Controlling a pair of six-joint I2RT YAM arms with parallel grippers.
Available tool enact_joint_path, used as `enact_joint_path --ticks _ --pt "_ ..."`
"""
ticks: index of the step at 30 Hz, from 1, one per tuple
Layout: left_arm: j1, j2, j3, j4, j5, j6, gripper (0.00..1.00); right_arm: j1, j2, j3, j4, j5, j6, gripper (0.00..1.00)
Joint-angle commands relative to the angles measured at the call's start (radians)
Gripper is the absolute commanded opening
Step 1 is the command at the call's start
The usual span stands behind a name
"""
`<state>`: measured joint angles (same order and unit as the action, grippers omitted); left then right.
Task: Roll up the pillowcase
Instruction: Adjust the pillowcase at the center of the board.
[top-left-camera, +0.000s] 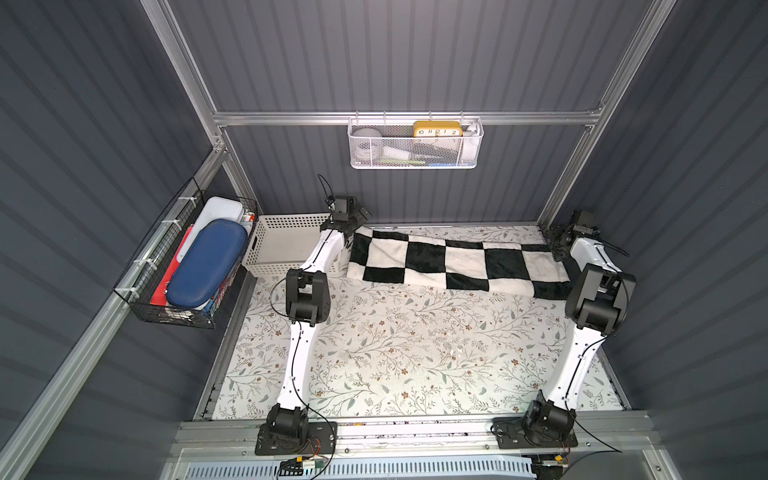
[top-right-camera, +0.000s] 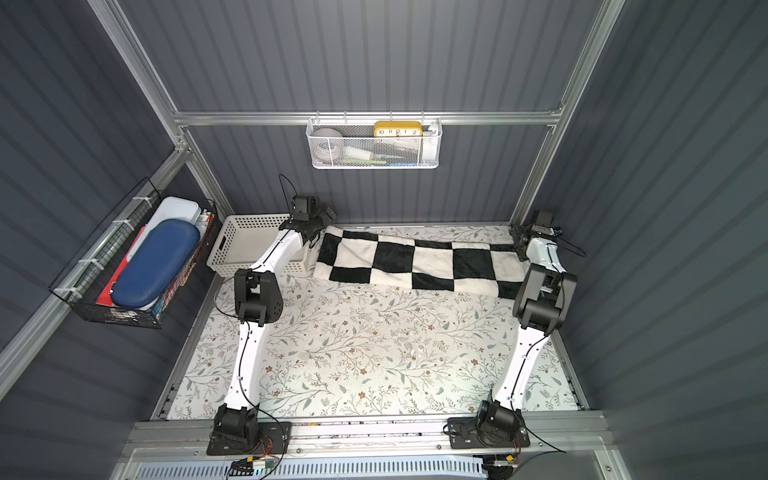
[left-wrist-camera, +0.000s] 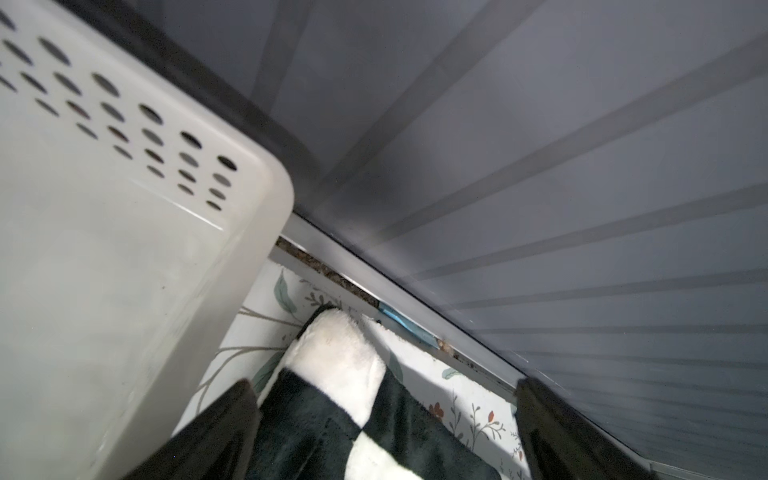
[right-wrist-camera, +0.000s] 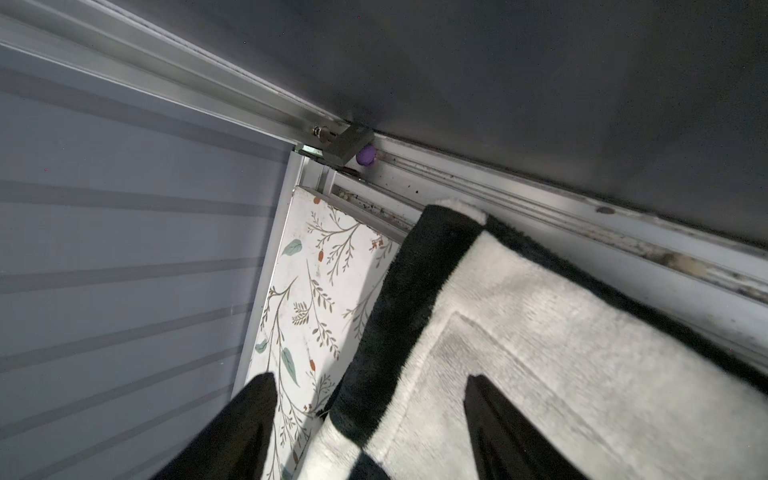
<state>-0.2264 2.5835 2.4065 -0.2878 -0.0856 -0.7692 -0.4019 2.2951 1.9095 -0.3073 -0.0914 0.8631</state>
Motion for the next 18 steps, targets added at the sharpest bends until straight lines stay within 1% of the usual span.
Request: enact_joint_path --ticks 1,2,3,4,5,6,7,8,9,10,12,14,16,18 --pt "0.004 -0.116 -0.050 0.058 0.026 0.071 0.99 0.014 -0.088 -0.051 -0.017 -0.083 -0.034 0.64" --pt "-0.001 -0.148 -0.102 0.070 0.047 0.074 0.99 0.031 -0.113 -0.086 -0.020 -0.116 -0.049 0.57" --pt "-0.010 -0.175 -0.151 0.081 0.055 0.081 0.99 0.050 -0.138 -0.132 -0.010 -0.132 -0.062 0.47" --pt "-0.024 -0.204 -0.207 0.110 0.083 0.107 0.97 0.072 -0.163 -0.185 0.015 -0.146 -0.071 0.35" --pt "-0.041 -0.225 -0.242 0.110 0.091 0.123 0.91 0.094 -0.186 -0.230 0.030 -0.198 -0.067 0.19" --pt "-0.059 -0.243 -0.268 0.111 0.100 0.143 0.82 0.115 -0.203 -0.263 0.039 -0.220 -0.066 0.09" --pt "-0.083 -0.261 -0.294 0.122 0.124 0.185 0.62 0.143 -0.221 -0.287 0.029 -0.246 -0.077 0.00" --pt "-0.110 -0.272 -0.301 0.096 0.121 0.207 0.34 0.176 -0.236 -0.302 0.006 -0.269 -0.093 0.00" --pt "-0.132 -0.277 -0.304 0.066 0.116 0.236 0.09 0.210 -0.251 -0.322 0.006 -0.288 -0.106 0.00" --pt "-0.162 -0.280 -0.303 0.024 0.096 0.273 0.00 0.255 -0.264 -0.336 -0.003 -0.304 -0.118 0.00" --pt "-0.196 -0.276 -0.325 -0.051 0.055 0.315 0.00 0.338 -0.274 -0.340 -0.045 -0.319 -0.138 0.00" --pt "-0.200 -0.273 -0.376 -0.090 0.027 0.324 0.00 0.422 -0.250 -0.318 -0.076 -0.333 -0.171 0.00" --pt "-0.198 -0.271 -0.417 -0.094 0.013 0.333 0.00 0.475 -0.190 -0.251 -0.131 -0.348 -0.198 0.00" --pt "-0.190 -0.247 -0.411 -0.115 0.003 0.347 0.00 0.507 -0.122 -0.169 -0.163 -0.362 -0.194 0.00"
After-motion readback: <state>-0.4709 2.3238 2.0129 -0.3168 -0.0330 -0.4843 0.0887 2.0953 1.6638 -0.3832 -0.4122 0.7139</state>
